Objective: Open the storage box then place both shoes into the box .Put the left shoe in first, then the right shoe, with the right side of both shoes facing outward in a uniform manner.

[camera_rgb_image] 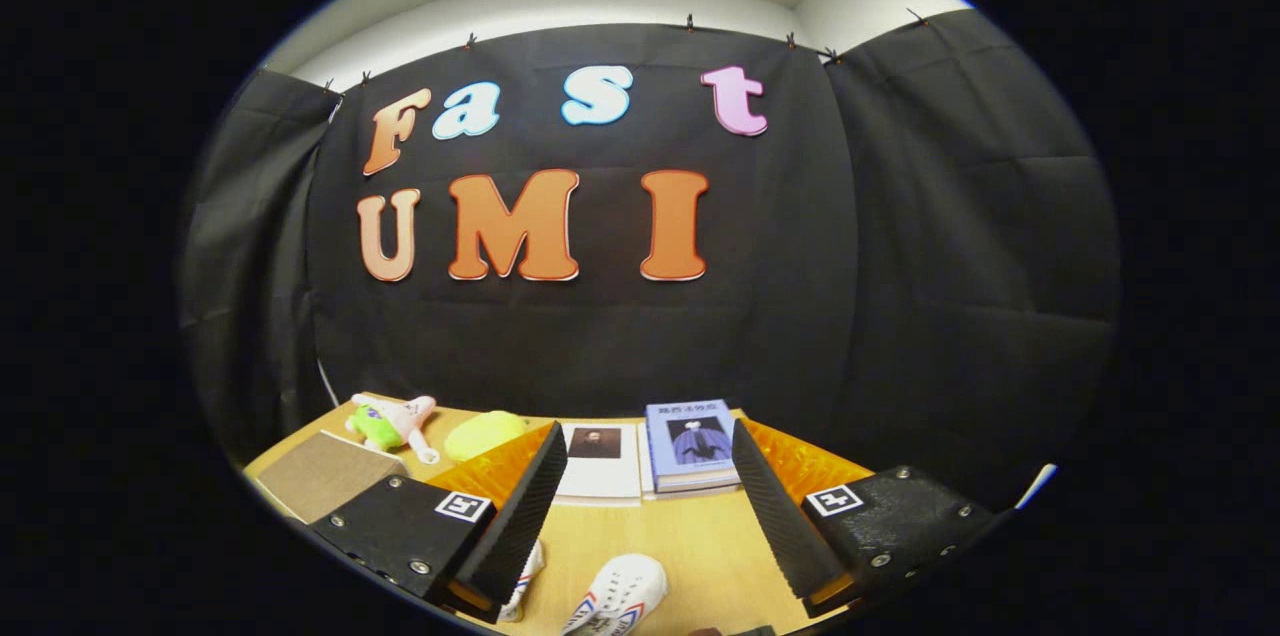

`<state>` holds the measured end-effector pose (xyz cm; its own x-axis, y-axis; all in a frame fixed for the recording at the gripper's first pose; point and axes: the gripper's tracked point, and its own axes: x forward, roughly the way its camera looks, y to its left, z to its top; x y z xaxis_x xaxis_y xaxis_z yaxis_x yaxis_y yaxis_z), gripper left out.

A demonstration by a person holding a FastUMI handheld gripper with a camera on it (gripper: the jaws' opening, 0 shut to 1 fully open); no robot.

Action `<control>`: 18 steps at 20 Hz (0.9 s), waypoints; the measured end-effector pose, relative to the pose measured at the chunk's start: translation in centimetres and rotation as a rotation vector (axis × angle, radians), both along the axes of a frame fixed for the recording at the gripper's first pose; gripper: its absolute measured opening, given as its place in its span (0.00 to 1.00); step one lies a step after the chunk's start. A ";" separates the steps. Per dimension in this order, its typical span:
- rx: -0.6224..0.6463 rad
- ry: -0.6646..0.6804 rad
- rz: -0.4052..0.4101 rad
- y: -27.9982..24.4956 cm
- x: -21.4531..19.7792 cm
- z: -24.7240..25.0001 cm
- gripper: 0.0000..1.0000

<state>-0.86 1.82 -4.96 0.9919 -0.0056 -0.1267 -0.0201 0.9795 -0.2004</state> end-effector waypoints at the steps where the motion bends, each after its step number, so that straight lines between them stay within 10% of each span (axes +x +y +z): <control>1: 0.037 0.021 0.036 1.3 0.1 -1.0 0.99; 18: 1.015 0.745 0.447 18.3 -1.2 -22.3 0.98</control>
<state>-2.11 20.13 -27.26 0.5763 0.7183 -0.3898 -0.1617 0.5678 0.8071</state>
